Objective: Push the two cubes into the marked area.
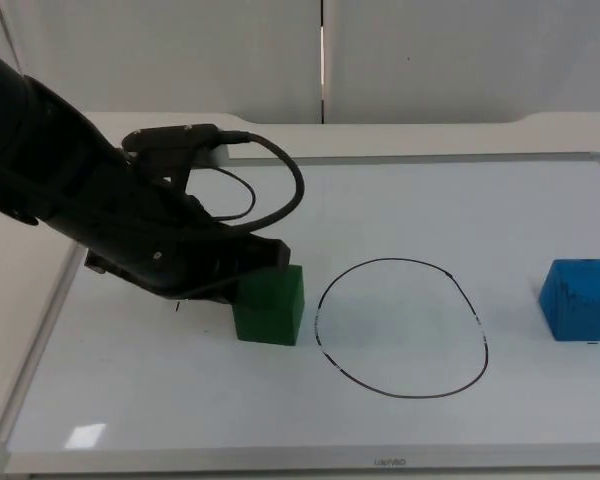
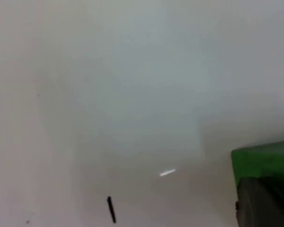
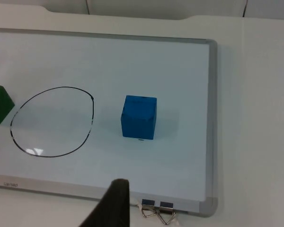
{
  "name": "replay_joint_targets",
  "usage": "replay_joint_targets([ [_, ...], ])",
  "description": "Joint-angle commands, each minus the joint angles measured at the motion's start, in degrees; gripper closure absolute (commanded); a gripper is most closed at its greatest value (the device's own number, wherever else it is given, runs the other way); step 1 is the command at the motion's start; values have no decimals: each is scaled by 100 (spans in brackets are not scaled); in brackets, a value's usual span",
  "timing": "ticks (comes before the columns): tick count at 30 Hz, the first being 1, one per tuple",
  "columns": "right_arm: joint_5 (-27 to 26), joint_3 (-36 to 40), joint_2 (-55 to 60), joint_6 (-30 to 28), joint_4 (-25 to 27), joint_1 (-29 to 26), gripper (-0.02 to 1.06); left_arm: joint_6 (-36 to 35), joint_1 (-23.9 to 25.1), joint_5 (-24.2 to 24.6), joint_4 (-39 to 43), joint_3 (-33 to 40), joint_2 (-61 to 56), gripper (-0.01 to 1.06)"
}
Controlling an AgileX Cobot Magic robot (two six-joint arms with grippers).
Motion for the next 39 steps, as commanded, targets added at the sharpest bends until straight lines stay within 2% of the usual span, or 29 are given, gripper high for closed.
replay_joint_targets([
  [1,-38,7,-26,4,23,-43,-1,-11,-86,-113,-38,-10,-12,105],
  [7,-38,7,-26,4,23,-43,-1,-11,-86,-151,-38,-10,3,105],
  [12,-38,7,-26,4,23,-43,-1,-20,-86,106,-51,-10,236,105],
  [23,-38,7,-26,4,23,-43,-1,-20,-143,261,-224,-10,274,105],
  [30,-38,7,-26,4,23,-43,-1,-20,-377,42,-237,-10,274,105],
  [39,-38,7,-26,4,23,-43,-1,-20,-428,76,-316,-21,274,105],
])
